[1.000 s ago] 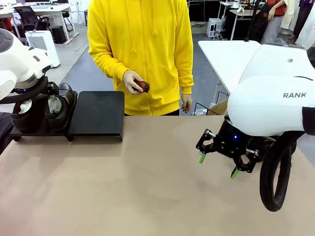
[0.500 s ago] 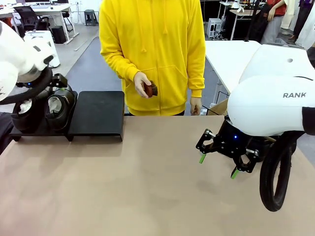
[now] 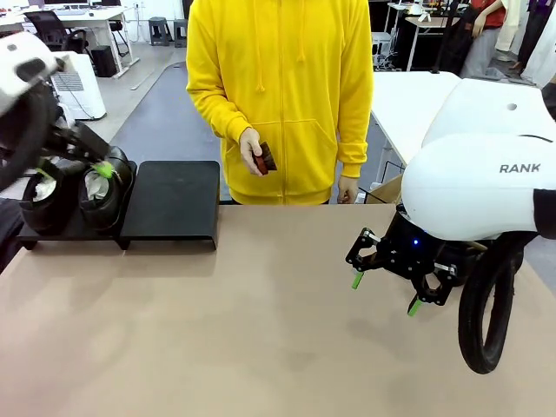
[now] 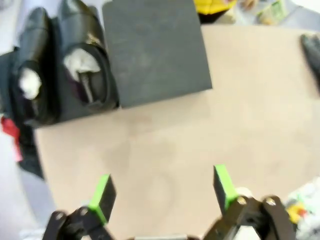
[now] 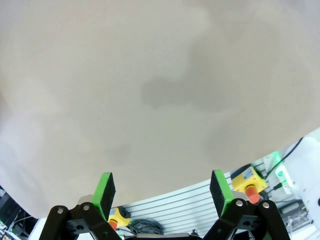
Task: Organize the shoes by placing them on the stand.
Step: Pick up one Shoe and place it in the middle of the table.
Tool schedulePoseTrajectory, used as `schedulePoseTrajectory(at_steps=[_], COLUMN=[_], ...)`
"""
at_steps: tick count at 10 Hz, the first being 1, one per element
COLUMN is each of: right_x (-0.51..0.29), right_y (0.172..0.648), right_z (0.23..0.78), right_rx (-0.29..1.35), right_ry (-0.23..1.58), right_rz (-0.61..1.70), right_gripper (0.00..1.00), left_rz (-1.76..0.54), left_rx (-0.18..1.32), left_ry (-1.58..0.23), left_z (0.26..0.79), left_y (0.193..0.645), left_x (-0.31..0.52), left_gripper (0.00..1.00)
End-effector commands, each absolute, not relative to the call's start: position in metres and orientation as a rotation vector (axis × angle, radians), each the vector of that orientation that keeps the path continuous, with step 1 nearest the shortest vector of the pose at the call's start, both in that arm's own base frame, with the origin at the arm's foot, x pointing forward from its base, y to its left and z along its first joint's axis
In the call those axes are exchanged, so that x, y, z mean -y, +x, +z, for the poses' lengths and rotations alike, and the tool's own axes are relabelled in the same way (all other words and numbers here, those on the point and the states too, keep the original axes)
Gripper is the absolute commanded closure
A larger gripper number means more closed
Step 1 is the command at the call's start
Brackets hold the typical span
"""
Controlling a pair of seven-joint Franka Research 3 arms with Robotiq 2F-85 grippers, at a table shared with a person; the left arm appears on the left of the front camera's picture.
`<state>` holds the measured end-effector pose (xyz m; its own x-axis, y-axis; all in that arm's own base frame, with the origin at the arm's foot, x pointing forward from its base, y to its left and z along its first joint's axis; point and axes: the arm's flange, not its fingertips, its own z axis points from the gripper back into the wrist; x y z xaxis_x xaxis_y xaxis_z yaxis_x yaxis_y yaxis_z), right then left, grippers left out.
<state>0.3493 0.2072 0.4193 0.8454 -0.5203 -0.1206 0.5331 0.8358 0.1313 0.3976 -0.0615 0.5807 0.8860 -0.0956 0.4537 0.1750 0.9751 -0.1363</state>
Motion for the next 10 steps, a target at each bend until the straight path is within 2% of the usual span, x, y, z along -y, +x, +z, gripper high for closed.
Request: schedulePoseTrajectory(at_steps=[1,2,3,5,6,8,10], right_x=[-0.206,-0.206,-0.206,-0.209,-0.209,-0.200,-0.179], right_y=[0.350,0.350,0.350,0.361,0.381,0.426,0.483], right_z=[0.421,0.421,0.421,0.424,0.429,0.436,0.429], right_rx=[-0.070,-0.070,-0.070,-0.029,0.000,0.069,0.035], right_ry=[0.153,0.153,0.153,0.126,0.079,-0.060,-0.099], right_rz=[-0.548,-0.548,-0.548,-0.554,-0.538,-0.312,-0.123], right_gripper=[0.00,0.00,0.00,0.00,0.00,0.00,0.00], left_rz=[-0.099,-0.027,-0.118,-0.118,-0.118,-0.118,-0.118], left_rx=[0.435,0.463,0.443,0.443,0.443,0.443,0.443], left_ry=[-0.190,-0.137,-0.182,-0.182,-0.182,-0.182,-0.182], left_z=[0.594,0.592,0.593,0.593,0.593,0.593,0.593], left_y=[0.414,0.424,0.398,0.398,0.398,0.398,0.398], left_x=[0.047,0.048,0.050,0.050,0.050,0.050,0.050], left_gripper=[0.00,0.00,0.00,0.00,0.00,0.00,0.00])
